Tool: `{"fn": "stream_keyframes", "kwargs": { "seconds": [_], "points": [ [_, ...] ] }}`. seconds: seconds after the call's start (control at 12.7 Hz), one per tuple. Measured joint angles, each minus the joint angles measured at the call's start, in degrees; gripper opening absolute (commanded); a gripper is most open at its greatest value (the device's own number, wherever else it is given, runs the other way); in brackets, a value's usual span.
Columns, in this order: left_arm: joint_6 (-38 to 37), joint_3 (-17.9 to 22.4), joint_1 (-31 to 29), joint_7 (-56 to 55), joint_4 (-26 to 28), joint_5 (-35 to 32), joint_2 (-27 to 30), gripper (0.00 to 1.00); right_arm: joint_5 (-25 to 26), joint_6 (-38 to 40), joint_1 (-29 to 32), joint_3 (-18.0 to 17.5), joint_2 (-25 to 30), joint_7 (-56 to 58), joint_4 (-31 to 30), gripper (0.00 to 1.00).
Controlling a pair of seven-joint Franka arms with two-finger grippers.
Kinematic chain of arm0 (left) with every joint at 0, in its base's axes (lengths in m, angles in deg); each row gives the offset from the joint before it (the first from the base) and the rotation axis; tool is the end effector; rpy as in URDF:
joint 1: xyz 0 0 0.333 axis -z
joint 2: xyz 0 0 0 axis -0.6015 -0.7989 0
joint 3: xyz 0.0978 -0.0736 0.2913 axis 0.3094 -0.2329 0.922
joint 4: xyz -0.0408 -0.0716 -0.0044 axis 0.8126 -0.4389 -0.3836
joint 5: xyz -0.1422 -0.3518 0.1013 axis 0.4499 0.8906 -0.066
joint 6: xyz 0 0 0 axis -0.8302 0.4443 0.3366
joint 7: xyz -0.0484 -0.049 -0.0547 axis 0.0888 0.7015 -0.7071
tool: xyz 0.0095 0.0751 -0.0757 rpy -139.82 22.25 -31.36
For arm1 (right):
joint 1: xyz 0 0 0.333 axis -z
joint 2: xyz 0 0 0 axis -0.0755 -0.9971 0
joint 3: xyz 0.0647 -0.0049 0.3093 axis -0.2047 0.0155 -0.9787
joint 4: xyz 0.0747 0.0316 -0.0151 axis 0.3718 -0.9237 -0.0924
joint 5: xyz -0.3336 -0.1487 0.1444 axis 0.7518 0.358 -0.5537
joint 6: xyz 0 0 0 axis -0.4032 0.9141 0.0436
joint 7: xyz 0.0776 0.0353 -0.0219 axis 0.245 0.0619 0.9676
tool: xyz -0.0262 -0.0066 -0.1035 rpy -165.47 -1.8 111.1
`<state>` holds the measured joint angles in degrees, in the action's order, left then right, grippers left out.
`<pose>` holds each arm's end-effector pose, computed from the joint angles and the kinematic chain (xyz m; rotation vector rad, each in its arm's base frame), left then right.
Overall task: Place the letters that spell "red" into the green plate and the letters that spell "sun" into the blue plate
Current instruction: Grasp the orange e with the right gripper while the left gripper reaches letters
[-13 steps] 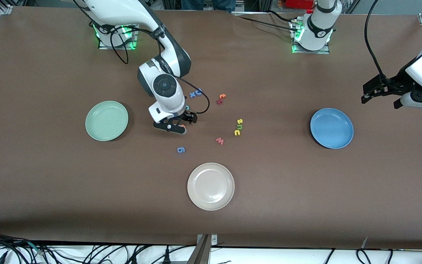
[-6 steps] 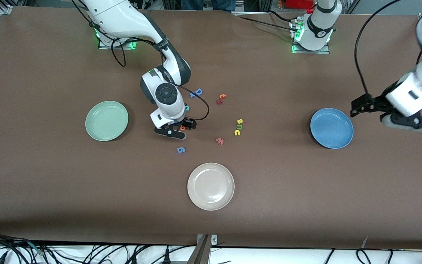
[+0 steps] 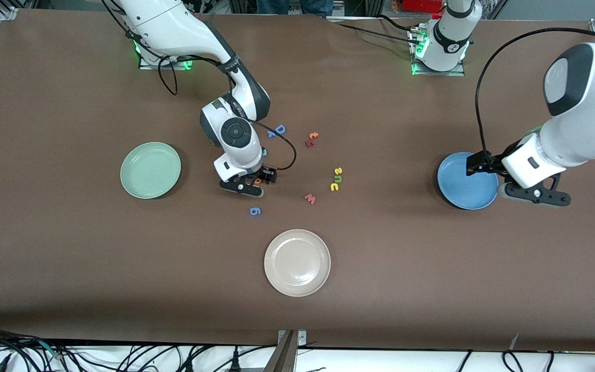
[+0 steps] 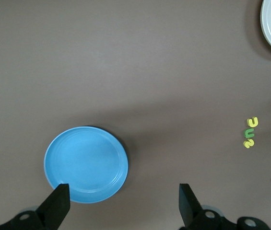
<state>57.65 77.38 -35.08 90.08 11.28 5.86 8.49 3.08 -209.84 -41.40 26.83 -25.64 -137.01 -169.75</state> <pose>0.6209 -0.0719 0.4627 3.0584 -0.2606 -0.1583 0.5204 0.3921 0.1812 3.1070 -0.3545 -0.0292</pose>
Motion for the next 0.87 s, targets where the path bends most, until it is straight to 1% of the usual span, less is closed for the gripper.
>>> {"fn": "stream_keyframes", "kwargs": {
  "seconds": [0.16, 0.24, 0.39, 0.55, 0.71, 0.87],
  "points": [
    [4.3, 0.0, 0.8, 0.2, 0.7, 0.0, -4.1, 1.00, 0.0, -0.3, -0.1, 0.0, -0.6, -0.3, 0.0, 0.53],
    [6.0, 0.0, 1.9, 0.2, 0.8, 0.0, -6.9, 1.00, 0.1, -0.4, -0.3, 0.0, -0.8, -0.9, 0.0, 0.49],
    [7.5, -0.1, 4.9, -1.7, 0.6, 0.0, -10.5, 1.00, 0.2, -0.9, -0.5, 0.0, -0.8, -1.4, 0.3, 0.22],
    [7.6, -0.1, 7.9, -9.8, 0.6, 0.0, -11.5, 1.00, 0.8, -1.0, -0.6, 0.0, -0.7, -1.4, 0.4, 0.15],
    [7.7, -0.2, 11.5, -19.1, 0.6, 0.0, -12.2, 1.00, 1.0, -1.0, -0.6, -0.1, -0.7, -1.5, 0.5, 0.10],
    [7.9, -0.3, 15.1, -23.8, 0.6, 0.0, -12.9, 1.00, 1.3, -1.0, -0.6, 0.0, -0.7, -1.5, 0.5, 0.09]
  ]
}}
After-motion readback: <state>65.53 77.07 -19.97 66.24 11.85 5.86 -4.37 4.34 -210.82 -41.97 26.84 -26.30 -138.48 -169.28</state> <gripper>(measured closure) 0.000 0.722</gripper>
